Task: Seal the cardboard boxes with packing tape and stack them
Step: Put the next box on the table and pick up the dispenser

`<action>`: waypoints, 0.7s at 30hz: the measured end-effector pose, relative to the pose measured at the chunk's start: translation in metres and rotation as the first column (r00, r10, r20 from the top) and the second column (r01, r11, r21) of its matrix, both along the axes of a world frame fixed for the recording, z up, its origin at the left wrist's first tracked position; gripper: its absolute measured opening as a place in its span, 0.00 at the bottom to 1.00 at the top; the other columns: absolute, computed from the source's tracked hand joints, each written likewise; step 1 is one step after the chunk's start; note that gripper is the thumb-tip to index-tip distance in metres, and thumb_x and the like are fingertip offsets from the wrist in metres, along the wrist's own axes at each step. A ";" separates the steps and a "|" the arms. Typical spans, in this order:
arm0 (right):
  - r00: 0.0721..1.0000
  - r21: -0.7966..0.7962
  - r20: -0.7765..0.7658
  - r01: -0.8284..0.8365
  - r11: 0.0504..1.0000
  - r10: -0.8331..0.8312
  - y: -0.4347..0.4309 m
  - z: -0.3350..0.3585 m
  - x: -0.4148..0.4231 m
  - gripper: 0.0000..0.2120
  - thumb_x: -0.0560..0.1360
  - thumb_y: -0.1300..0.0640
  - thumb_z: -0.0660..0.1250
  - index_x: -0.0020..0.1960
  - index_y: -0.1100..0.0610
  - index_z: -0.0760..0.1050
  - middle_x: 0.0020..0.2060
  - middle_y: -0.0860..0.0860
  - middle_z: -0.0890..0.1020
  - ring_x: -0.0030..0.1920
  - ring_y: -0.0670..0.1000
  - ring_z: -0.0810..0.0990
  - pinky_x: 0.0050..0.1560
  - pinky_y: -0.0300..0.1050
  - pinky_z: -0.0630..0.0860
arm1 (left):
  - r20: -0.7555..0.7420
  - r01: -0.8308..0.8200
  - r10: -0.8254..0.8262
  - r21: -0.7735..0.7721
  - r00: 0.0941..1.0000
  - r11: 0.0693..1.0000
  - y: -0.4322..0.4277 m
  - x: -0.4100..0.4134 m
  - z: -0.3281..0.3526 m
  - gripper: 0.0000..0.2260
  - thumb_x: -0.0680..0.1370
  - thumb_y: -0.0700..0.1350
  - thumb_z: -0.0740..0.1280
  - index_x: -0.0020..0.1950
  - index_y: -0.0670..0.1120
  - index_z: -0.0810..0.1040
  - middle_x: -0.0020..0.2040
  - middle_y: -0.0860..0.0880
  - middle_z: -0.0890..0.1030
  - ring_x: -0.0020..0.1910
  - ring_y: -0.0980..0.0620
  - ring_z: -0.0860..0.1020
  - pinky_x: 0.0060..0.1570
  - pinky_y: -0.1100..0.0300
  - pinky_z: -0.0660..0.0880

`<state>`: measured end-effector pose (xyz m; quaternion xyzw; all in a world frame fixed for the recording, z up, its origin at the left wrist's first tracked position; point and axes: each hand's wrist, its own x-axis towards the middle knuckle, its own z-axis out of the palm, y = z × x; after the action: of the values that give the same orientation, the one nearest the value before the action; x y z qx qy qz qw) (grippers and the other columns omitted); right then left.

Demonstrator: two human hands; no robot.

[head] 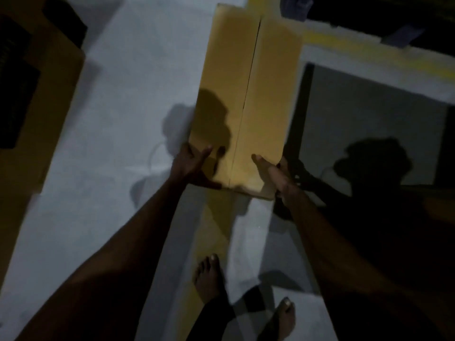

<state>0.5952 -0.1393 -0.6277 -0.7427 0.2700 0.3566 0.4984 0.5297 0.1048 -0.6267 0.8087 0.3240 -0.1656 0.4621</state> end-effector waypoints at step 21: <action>0.979 -0.187 0.176 -0.070 0.980 0.104 0.049 0.325 -0.042 0.47 0.60 0.35 0.79 0.73 0.42 0.63 0.61 0.46 0.79 0.61 0.55 0.78 0.64 0.57 0.77 | -0.128 -0.364 0.403 0.249 0.906 0.897 0.003 -0.033 0.336 0.42 0.70 0.76 0.67 0.75 0.50 0.66 0.70 0.43 0.73 0.69 0.38 0.73 0.68 0.40 0.68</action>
<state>0.5531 -0.0903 -0.3025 -0.8257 0.2207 0.2816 0.4361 0.4966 0.1077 -0.2905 0.7568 0.5333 -0.1050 0.3629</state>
